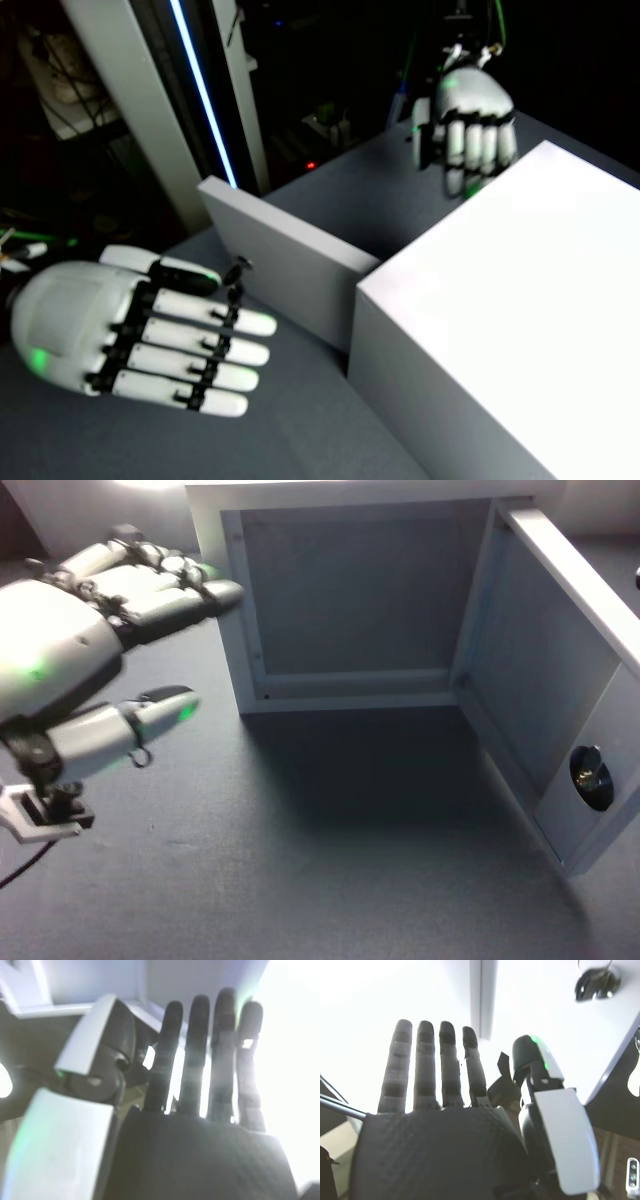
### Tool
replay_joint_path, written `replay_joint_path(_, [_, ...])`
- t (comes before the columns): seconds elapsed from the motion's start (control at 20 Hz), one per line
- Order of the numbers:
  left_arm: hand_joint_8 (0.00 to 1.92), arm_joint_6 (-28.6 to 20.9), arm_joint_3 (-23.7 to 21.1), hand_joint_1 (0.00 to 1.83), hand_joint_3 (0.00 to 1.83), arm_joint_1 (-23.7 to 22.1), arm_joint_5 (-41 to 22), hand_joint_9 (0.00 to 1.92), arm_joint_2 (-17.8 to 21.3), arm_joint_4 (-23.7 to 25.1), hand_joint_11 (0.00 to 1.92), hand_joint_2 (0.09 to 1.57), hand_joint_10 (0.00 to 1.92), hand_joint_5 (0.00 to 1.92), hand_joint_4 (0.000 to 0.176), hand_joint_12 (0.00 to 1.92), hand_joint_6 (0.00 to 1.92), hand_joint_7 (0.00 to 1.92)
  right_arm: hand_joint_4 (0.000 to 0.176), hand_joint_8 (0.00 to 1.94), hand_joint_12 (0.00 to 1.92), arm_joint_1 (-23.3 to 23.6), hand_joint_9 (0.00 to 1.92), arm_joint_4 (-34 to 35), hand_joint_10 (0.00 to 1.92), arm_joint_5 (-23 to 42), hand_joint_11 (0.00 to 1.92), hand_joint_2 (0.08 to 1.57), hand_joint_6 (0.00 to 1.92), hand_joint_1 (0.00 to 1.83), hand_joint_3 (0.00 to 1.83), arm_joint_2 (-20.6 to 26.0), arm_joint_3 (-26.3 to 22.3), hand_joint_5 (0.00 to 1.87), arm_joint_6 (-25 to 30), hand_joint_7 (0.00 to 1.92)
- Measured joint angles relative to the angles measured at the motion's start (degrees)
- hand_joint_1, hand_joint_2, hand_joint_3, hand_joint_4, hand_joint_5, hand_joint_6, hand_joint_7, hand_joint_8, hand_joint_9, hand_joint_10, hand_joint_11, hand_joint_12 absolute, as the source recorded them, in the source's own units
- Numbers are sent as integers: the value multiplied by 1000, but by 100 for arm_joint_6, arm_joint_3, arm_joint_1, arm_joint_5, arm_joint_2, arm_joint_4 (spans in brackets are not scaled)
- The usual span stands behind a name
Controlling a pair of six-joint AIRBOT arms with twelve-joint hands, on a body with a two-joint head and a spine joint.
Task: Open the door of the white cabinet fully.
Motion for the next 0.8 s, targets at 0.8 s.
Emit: replay_joint_path(0.8, [1, 420, -352, 339, 3, 1300, -1840, 118, 442, -1722, 0, 1517, 1, 181, 0, 204, 1, 171, 0, 20, 31, -94, 345, 352, 13, 481, 360, 1438, 26, 884, 0, 48, -76, 418, 7, 395])
